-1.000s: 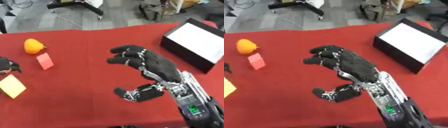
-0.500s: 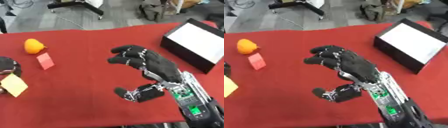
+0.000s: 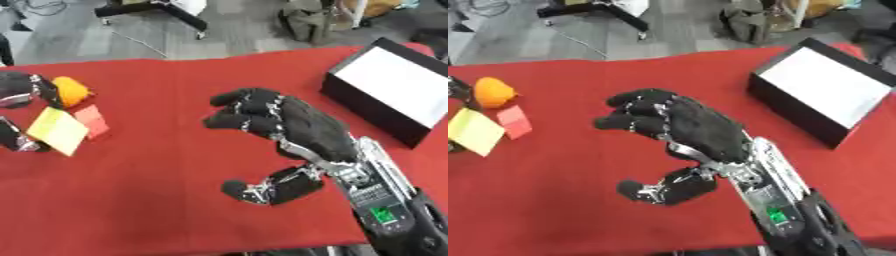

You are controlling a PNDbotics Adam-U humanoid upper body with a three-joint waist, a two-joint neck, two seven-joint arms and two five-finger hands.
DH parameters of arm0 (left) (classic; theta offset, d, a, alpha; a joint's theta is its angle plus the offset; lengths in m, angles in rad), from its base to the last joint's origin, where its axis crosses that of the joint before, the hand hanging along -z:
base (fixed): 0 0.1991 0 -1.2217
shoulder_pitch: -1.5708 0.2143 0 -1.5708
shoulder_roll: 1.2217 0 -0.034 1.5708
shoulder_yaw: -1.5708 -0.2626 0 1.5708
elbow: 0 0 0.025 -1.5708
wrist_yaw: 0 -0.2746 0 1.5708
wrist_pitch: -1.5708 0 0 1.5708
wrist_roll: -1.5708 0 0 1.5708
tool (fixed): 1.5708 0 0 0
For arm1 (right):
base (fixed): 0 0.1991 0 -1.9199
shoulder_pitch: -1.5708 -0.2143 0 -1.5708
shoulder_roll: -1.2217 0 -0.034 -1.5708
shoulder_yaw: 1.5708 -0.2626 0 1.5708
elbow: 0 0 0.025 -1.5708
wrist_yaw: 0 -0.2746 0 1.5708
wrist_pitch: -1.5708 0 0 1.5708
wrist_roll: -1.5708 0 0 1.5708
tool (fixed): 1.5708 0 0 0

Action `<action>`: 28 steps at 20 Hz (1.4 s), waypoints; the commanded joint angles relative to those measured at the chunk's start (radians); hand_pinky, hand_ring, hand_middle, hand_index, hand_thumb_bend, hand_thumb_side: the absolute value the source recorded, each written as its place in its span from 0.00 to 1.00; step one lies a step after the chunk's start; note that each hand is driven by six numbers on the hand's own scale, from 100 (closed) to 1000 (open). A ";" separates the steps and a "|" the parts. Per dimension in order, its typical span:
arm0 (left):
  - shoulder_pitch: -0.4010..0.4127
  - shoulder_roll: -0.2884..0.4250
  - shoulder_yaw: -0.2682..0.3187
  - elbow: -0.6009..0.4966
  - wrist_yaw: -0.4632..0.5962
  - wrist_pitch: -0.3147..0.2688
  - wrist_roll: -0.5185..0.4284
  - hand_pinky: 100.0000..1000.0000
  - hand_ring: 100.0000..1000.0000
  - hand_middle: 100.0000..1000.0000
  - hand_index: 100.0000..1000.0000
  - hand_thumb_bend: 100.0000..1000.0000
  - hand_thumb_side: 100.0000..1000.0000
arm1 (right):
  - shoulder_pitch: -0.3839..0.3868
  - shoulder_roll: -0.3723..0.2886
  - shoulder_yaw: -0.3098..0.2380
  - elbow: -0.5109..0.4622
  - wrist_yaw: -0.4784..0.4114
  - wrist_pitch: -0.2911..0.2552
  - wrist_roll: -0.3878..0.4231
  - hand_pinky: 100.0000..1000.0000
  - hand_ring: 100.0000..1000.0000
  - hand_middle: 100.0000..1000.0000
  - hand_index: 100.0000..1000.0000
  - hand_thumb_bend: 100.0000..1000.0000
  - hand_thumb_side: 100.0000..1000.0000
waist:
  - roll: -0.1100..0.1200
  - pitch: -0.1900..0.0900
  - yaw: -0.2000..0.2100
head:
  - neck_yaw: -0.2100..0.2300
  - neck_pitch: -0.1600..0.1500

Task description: Pick up the objects with one hand, pass them to the other hand, and then place them into the box on the other side of the table.

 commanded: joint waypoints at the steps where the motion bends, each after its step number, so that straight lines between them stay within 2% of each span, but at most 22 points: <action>1: -0.036 -0.044 -0.009 -0.041 0.235 0.078 -0.077 0.69 0.62 0.51 0.56 0.27 0.17 | -0.052 -0.014 0.016 -0.024 -0.002 -0.017 0.007 0.84 0.87 0.77 0.93 0.32 0.27 | -0.001 -0.020 0.003 | -0.015 -0.002; 3: -0.054 -0.101 -0.034 -0.041 0.370 0.153 -0.110 0.68 0.61 0.51 0.55 0.24 0.20 | -0.088 -0.016 0.031 -0.034 0.013 -0.033 0.009 0.87 0.89 0.82 0.95 0.34 0.26 | -0.003 -0.020 0.004 | -0.024 -0.002; 5: -0.076 -0.144 -0.074 -0.051 0.471 0.227 -0.147 0.67 0.62 0.52 0.57 0.24 0.22 | -0.114 -0.014 0.041 -0.042 0.035 -0.047 0.013 0.89 0.91 0.86 0.97 0.37 0.26 | -0.004 -0.020 0.004 | -0.028 -0.002; 9: -0.111 -0.205 -0.154 -0.084 0.578 0.344 -0.220 0.66 0.63 0.54 0.58 0.25 0.26 | -0.143 -0.003 0.060 -0.045 0.074 -0.068 0.021 0.93 0.97 0.94 1.00 0.46 0.24 | -0.005 -0.019 0.005 | -0.036 -0.002; 12: -0.137 -0.241 -0.195 -0.106 0.627 0.415 -0.246 0.66 0.64 0.55 0.59 0.25 0.27 | -0.163 0.007 0.074 -0.034 0.094 -0.088 0.037 0.93 0.98 0.97 1.00 0.49 0.20 | -0.004 -0.018 0.007 | -0.041 -0.002; 20: -0.169 -0.273 -0.256 -0.194 0.678 0.506 -0.308 0.68 0.69 0.57 0.61 0.27 0.29 | -0.176 0.023 0.087 0.007 0.136 -0.124 0.070 0.92 0.95 0.96 1.00 0.46 0.17 | -0.003 -0.018 0.013 | -0.050 -0.002; 28: -0.165 -0.256 -0.265 -0.263 0.716 0.556 -0.301 0.72 0.71 0.57 0.62 0.27 0.28 | -0.156 0.029 0.086 0.044 0.241 -0.086 0.048 0.90 0.93 0.96 1.00 0.45 0.17 | -0.002 -0.018 0.016 | -0.058 -0.002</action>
